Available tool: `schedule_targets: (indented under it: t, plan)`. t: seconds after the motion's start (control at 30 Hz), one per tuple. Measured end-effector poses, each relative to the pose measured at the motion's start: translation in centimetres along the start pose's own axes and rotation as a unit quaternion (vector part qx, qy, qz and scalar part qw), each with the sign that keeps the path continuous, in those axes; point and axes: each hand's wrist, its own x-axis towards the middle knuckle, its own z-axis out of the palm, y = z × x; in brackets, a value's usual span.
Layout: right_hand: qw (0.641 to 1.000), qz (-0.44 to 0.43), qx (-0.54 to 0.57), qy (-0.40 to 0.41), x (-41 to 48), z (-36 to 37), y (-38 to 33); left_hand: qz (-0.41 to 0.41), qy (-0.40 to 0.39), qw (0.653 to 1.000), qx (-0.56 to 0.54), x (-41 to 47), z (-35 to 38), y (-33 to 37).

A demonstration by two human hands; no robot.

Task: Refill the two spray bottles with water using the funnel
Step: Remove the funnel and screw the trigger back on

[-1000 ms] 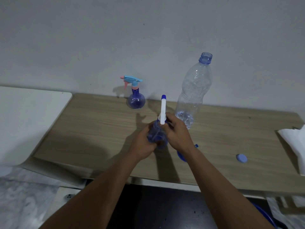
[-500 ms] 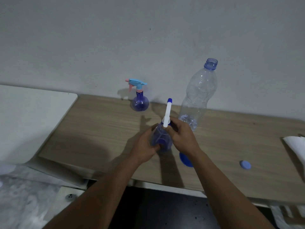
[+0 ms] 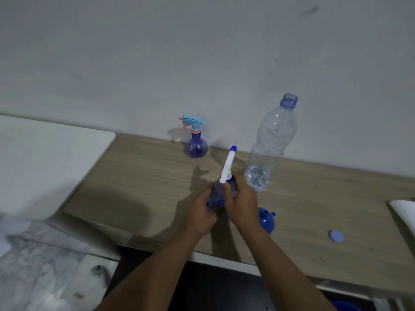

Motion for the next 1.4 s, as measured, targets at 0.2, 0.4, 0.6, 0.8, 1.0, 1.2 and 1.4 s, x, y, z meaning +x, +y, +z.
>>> schedule_targets:
  t: [0.2,0.4,0.6,0.8,1.0,1.2,1.4]
  plan:
    - [0.997,0.017,0.028,-0.073,0.8,-0.5,-0.8,-0.023,0.048,0.995,0.079,-2.6,0.4,0.6]
    - [0.993,-0.012,0.003,-0.117,2.0,-0.5,-1.9,-0.053,0.036,0.994,0.093,-4.7,-0.8,3.6]
    - [0.986,0.000,-0.004,-0.165,2.1,-0.6,-4.1,-0.047,0.090,0.960,0.261,-5.4,-8.3,4.6]
    - [0.957,0.036,-0.057,-0.282,1.4,0.3,-6.3,-0.111,0.061,0.915,0.384,-5.3,-14.2,6.8]
    - [0.928,0.057,-0.138,-0.341,-0.7,-0.3,-7.5,-0.116,0.085,0.894,0.423,-6.5,-15.8,8.3]
    - [0.893,0.014,-0.210,-0.398,-2.0,-1.3,-6.6,-0.166,0.078,0.893,0.412,-9.2,-15.5,7.8]
    - [0.896,0.026,-0.184,-0.403,-2.9,-2.7,-7.0,-0.185,0.084,0.894,0.399,-11.3,-15.0,8.3]
